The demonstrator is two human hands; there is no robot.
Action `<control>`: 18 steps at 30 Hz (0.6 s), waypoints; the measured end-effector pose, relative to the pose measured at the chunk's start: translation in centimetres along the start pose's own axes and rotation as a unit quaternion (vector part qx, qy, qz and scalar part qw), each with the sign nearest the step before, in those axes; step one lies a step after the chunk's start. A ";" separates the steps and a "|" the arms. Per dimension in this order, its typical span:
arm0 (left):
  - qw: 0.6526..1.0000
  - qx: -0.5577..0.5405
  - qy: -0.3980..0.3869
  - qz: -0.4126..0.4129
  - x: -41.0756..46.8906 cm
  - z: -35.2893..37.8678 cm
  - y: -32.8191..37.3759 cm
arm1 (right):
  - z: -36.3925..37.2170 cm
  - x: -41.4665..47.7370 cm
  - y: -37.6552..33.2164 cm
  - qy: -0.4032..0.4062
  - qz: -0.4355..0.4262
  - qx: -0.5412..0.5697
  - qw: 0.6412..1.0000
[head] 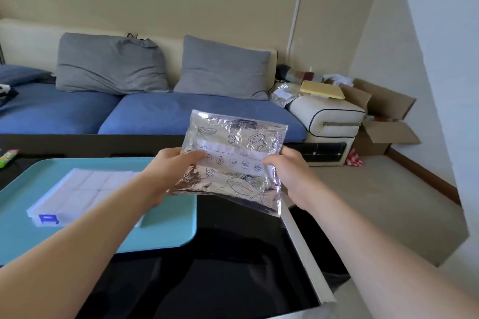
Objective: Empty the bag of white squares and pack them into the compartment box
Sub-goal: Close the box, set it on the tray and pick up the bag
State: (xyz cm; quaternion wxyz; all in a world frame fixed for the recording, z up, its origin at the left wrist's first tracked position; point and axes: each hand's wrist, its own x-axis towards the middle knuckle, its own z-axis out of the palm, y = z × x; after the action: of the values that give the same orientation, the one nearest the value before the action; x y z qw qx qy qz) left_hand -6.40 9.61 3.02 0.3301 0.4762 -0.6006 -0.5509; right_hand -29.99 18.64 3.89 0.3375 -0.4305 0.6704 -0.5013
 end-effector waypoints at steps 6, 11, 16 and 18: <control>0.989 -0.141 -0.045 0.020 0.7 -0.6 -0.3 | -1.7 0.2 0.8 -0.060 0.007 0.058 0.996; 0.969 -0.240 -0.045 -0.041 0.0 0.3 0.2 | -2.9 0.1 0.3 -0.118 0.021 0.195 0.973; 0.958 -0.273 -0.059 -0.069 0.2 -0.5 0.2 | -4.5 0.4 0.9 -0.125 0.082 0.269 0.952; 0.973 -0.201 -0.096 -0.065 0.1 -0.3 0.0 | -4.8 0.5 1.3 -0.109 0.079 0.182 0.974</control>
State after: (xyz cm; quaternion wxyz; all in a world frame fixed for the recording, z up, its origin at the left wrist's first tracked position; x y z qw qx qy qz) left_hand -6.20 9.40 3.04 0.3234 0.3833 -0.4746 -0.7234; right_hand -34.76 20.23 3.95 0.5200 -0.3593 0.5591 -0.5365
